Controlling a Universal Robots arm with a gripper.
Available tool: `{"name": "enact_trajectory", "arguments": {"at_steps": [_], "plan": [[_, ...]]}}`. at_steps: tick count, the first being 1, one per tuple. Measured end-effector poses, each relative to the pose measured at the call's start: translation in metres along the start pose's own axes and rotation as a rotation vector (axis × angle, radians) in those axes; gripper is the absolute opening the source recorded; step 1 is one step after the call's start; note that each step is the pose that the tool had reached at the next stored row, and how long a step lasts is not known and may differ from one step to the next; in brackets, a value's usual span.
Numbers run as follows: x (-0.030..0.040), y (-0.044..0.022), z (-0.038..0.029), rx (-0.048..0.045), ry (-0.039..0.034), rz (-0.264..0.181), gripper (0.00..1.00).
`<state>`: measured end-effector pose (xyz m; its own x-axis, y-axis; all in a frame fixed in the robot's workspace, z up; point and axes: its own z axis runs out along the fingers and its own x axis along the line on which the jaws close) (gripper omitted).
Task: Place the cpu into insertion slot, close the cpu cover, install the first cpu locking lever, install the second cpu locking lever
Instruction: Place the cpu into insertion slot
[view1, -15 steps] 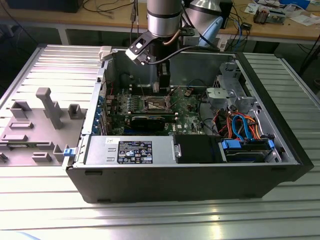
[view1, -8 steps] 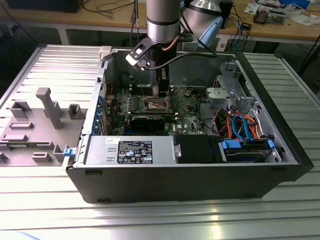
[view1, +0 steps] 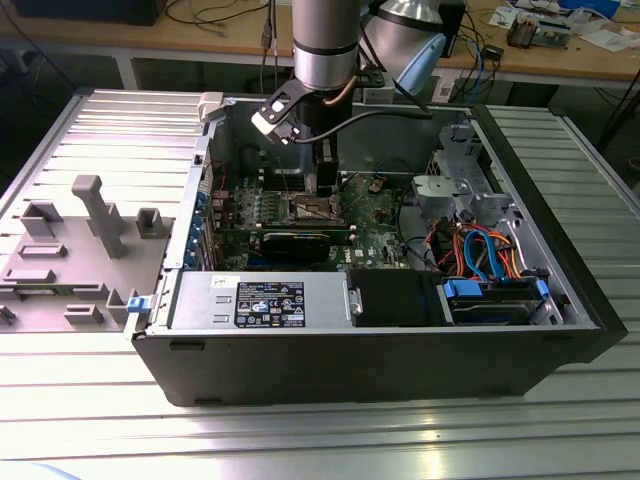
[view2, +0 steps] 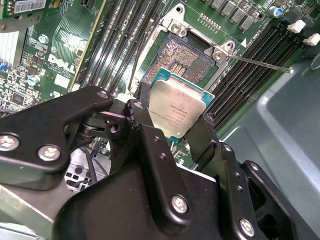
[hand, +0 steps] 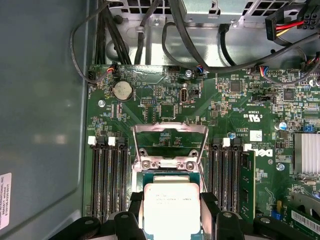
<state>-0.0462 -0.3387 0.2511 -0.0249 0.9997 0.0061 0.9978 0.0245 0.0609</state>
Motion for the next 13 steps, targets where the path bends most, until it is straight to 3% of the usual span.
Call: {"name": "enact_trajectory", "arguments": {"at_steps": [9,13], "plan": [[0.0001,-0.0001,0.0009,0.0000,-0.0008,0.000,0.54],[0.0012,-0.0010,0.0052,0.0000,-0.0013,0.000,0.54]]}}
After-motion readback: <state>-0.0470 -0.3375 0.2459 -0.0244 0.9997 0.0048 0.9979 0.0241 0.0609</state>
